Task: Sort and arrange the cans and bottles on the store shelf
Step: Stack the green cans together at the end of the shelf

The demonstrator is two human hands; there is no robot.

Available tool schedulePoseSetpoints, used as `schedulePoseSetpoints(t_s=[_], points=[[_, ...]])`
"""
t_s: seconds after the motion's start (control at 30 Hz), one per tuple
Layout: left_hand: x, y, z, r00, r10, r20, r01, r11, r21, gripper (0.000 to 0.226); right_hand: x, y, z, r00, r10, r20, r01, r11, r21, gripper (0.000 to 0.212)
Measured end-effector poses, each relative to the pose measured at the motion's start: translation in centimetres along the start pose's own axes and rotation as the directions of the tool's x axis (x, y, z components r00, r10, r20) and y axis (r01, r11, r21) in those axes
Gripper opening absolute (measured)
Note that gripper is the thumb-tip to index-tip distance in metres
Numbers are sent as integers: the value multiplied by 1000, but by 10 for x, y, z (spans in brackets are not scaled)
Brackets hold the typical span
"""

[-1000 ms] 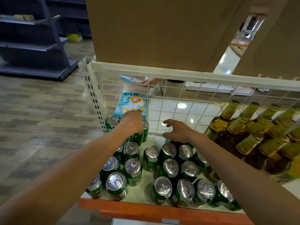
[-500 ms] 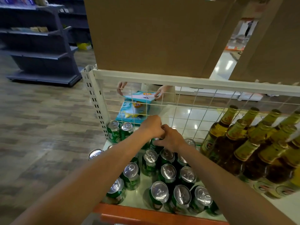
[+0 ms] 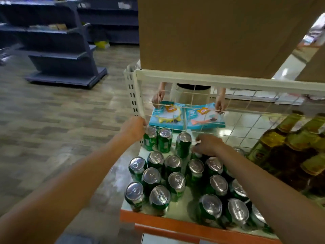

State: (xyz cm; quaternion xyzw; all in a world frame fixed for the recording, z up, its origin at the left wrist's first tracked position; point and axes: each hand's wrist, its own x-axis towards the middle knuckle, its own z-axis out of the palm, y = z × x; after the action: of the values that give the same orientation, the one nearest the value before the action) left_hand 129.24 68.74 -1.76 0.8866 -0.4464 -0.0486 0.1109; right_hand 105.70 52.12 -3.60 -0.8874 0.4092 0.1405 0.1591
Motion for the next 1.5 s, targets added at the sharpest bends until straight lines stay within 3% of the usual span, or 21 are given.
schedulePoseSetpoints(t_s=[0.13,0.3,0.6,0.73,0.93,1.3,1.5], points=[[6,-24,9,979,196,58,-196,981,-1,28,1,-28,-1,961,-32,-274,69,990,123,49],[12,-38,27,940,332,76,-335,942,24,25,19,-77,16,962,-69,-263,104,987,121,48],[23,-49,50,883,469,3,-468,881,65,29,46,-109,35,932,-231,-281,122,926,-357,42],[20,-45,56,896,444,-27,-443,896,28,22,51,-102,37,933,-237,-269,152,942,-300,46],[20,-40,57,921,388,-32,-389,920,-41,13,58,-96,46,909,-228,-349,137,954,-265,30],[21,-30,63,957,288,-44,-291,947,-138,8,54,-98,48,897,-209,-389,112,960,-258,37],[19,-31,59,959,283,-21,-284,956,-80,7,42,-80,40,911,-203,-358,156,975,-156,61]])
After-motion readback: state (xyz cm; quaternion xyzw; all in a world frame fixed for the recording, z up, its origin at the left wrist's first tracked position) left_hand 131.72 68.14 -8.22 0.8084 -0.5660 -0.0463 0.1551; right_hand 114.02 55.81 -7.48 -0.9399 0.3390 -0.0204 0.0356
